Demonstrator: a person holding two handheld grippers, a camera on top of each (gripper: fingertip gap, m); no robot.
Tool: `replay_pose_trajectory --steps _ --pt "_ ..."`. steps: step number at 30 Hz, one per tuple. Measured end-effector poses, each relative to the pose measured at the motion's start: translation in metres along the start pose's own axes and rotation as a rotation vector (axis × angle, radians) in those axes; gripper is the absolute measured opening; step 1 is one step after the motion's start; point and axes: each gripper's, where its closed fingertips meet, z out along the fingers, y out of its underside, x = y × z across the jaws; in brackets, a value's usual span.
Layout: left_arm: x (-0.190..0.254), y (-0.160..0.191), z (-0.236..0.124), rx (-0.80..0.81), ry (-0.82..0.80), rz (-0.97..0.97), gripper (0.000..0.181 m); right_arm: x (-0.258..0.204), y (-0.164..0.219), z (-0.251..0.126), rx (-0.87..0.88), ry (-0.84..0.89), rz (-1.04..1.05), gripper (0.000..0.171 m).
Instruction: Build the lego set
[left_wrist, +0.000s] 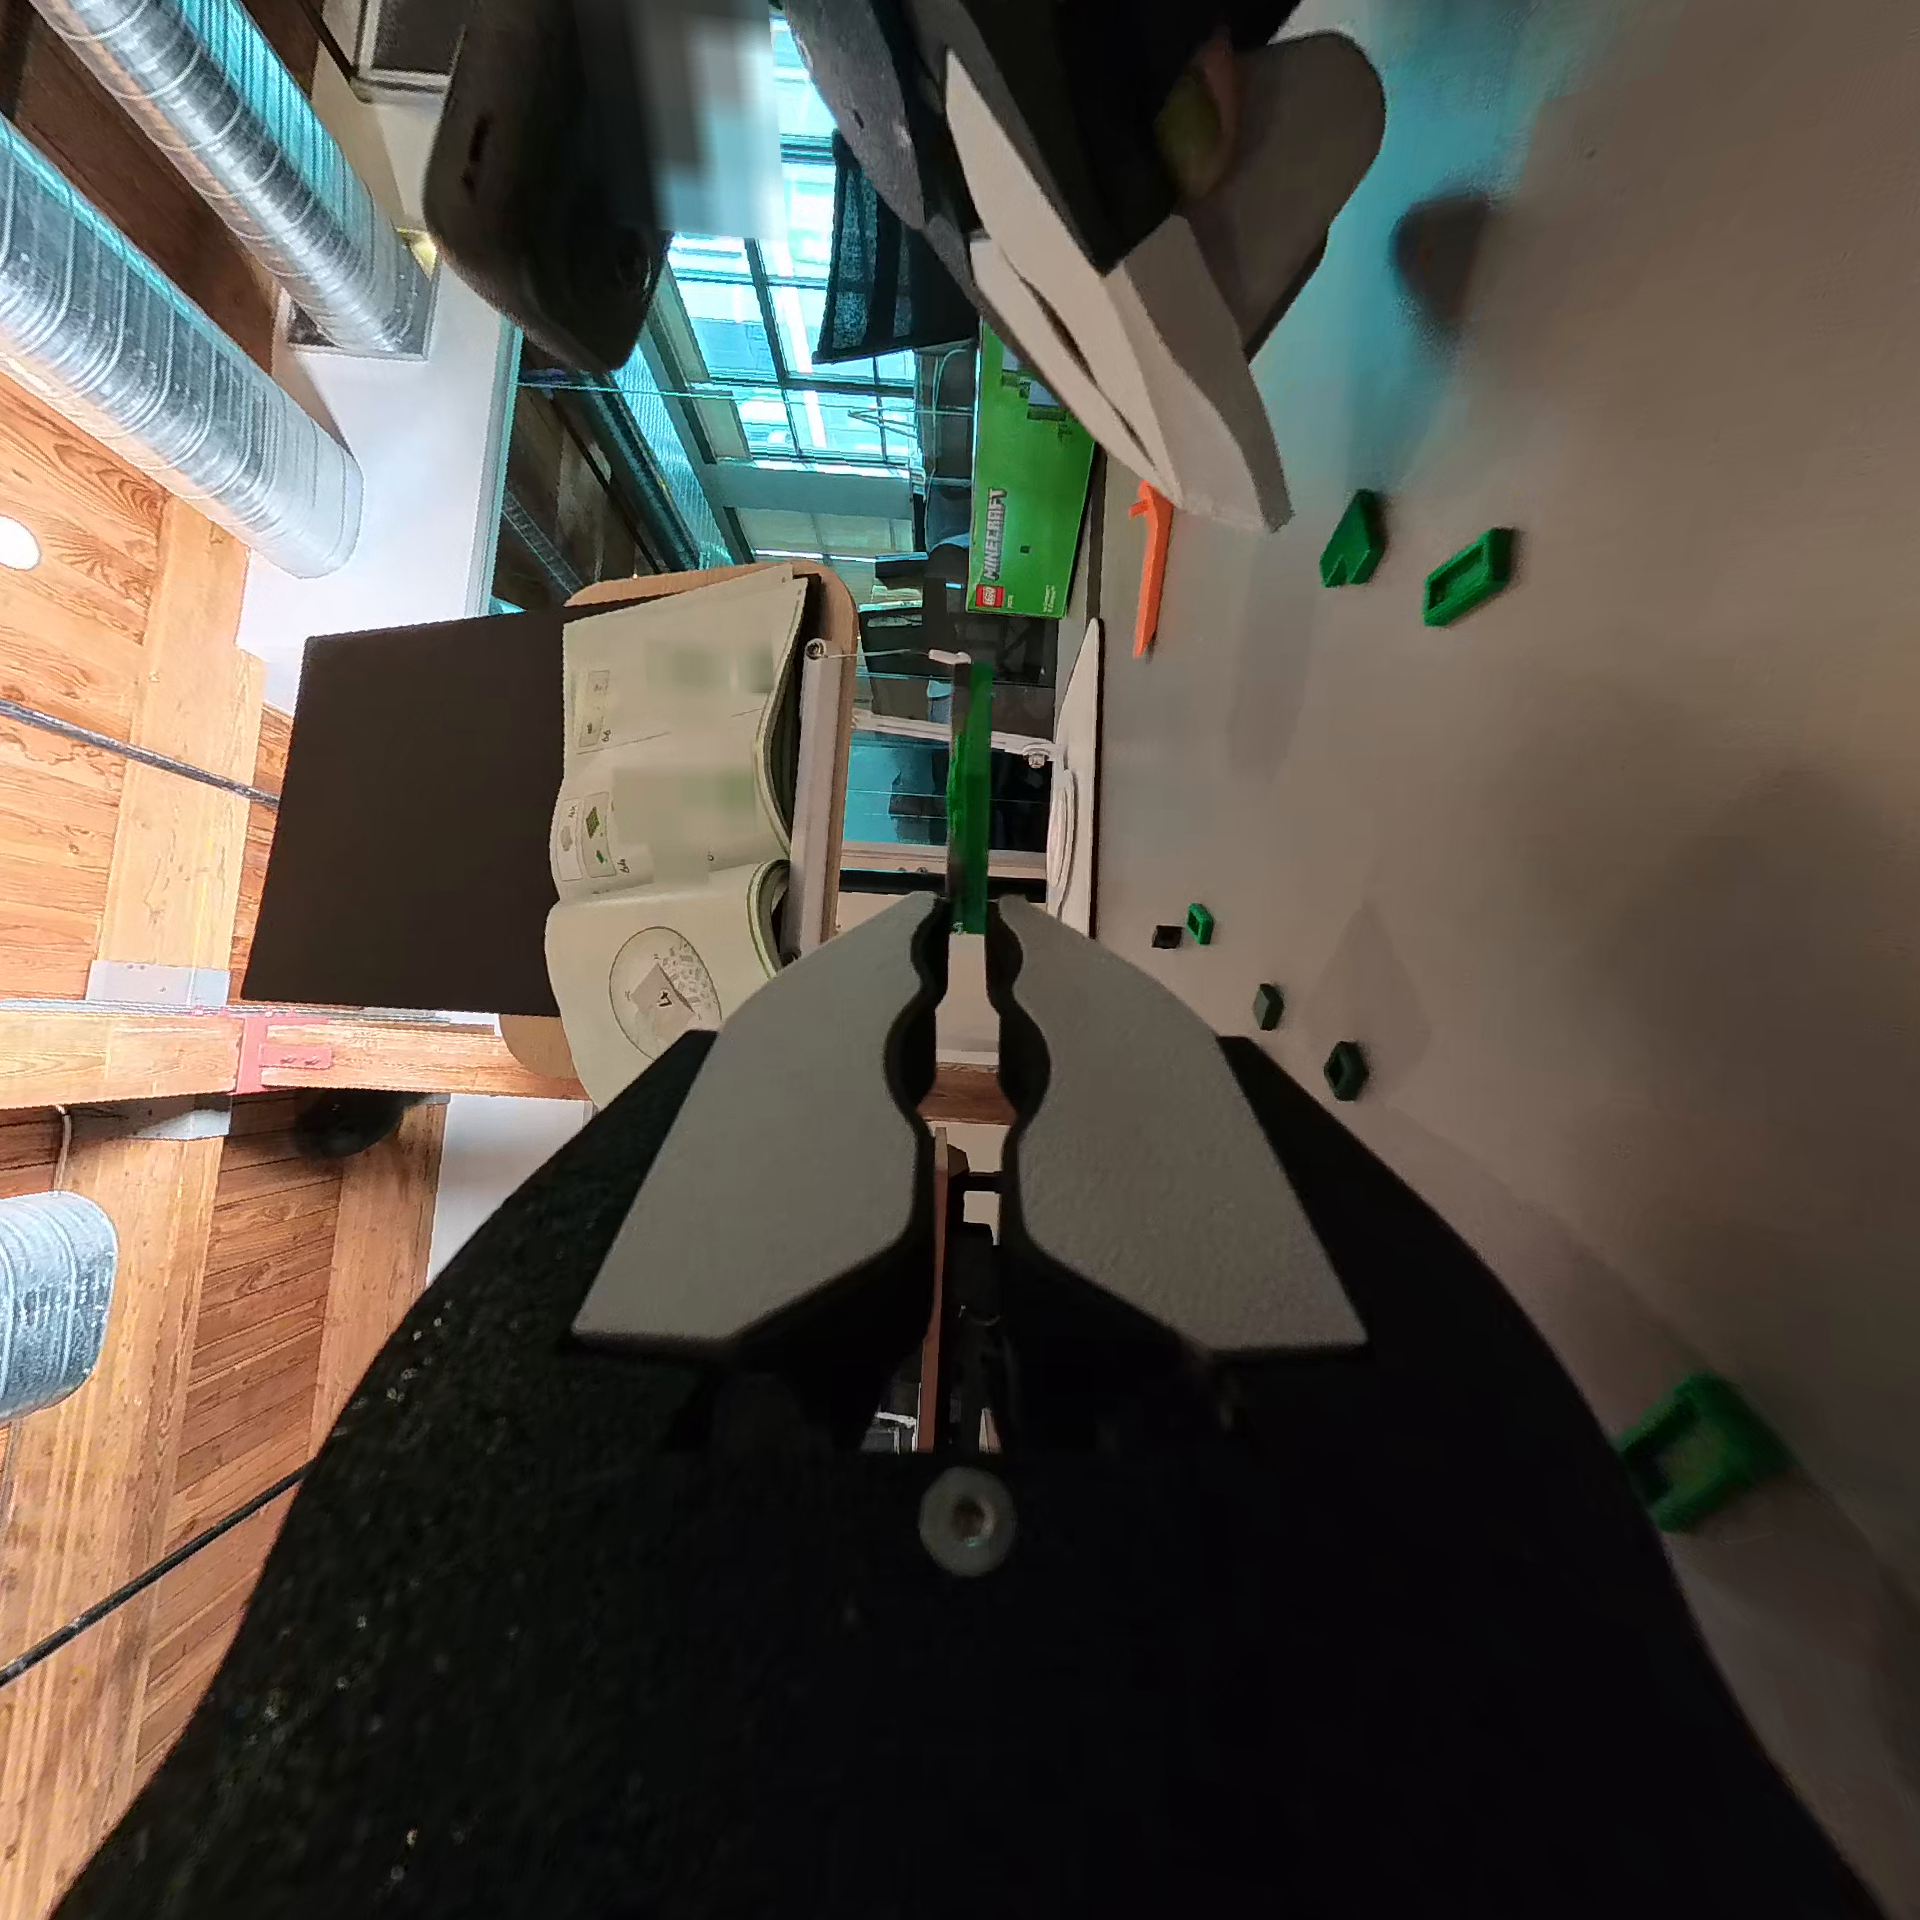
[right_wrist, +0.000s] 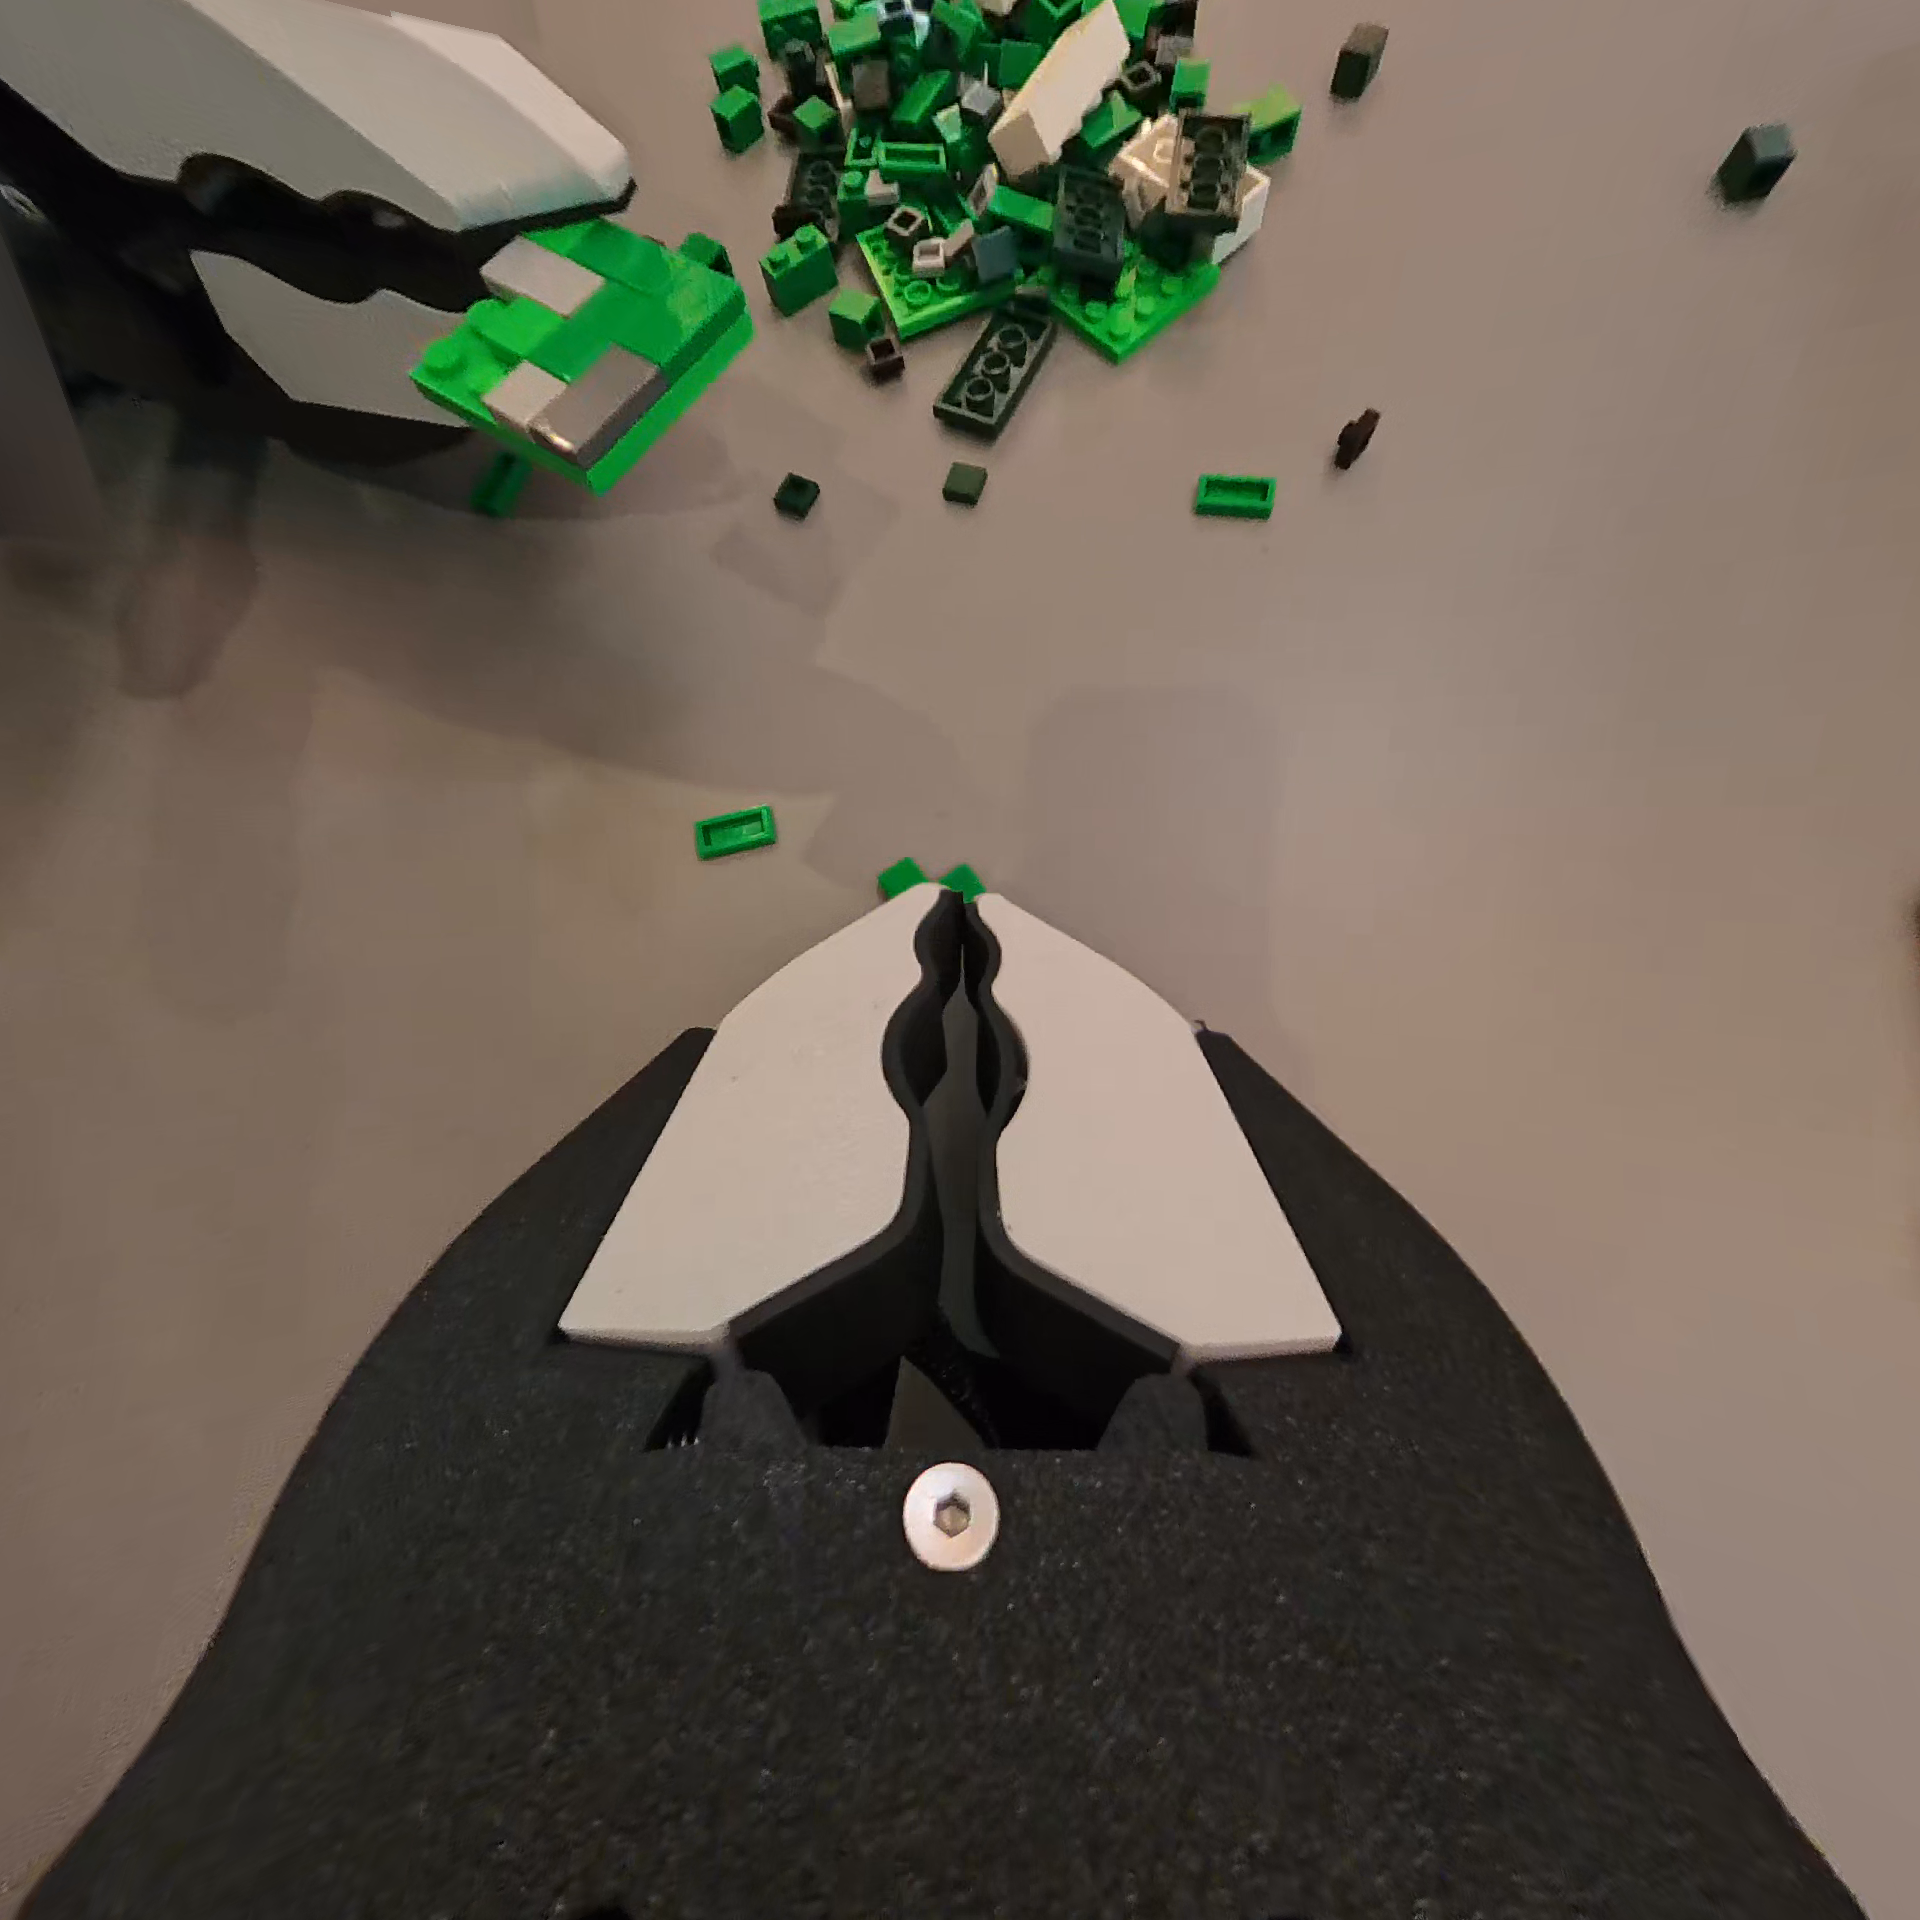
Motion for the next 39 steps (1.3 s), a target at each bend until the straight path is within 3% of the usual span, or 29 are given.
replay_pose_trajectory --steps 5,12,16,18,22,29,37,39 --pt "0.001 0.0 0.0 0.003 0.006 0.001 0.005 0.016 0.001 0.013 -0.058 0.089 -0.04 0.0" --pt "0.002 0.0 0.001 0.006 0.013 -0.006 0.005 -0.027 0.016 0.0 -0.19 -0.194 -0.088 0.0" --pt "0.004 -0.004 0.0 0.026 0.021 0.004 0.005 -0.048 0.002 -0.01 -0.075 -0.301 -0.253 0.005" --pt "0.007 -0.009 -0.001 0.058 0.037 0.013 0.005 -0.048 0.007 -0.009 -0.139 -0.272 -0.406 0.023" --pt "0.01 -0.021 -0.004 0.122 0.044 0.043 0.005 -0.041 0.012 -0.005 -0.27 -0.225 -0.622 0.026" --pt "0.011 -0.025 -0.006 0.148 0.05 0.055 0.005 -0.037 0.02 0.001 -0.4 -0.33 -0.674 0.018" --pt "0.016 -0.023 -0.005 0.134 0.077 0.064 0.005 -0.041 0.021 -0.006 -0.369 -0.296 -0.597 0.007" --pt "0.018 -0.022 -0.004 0.12 0.095 0.069 0.005 -0.038 0.008 -0.018 -0.279 -0.248 -0.541 0.007"
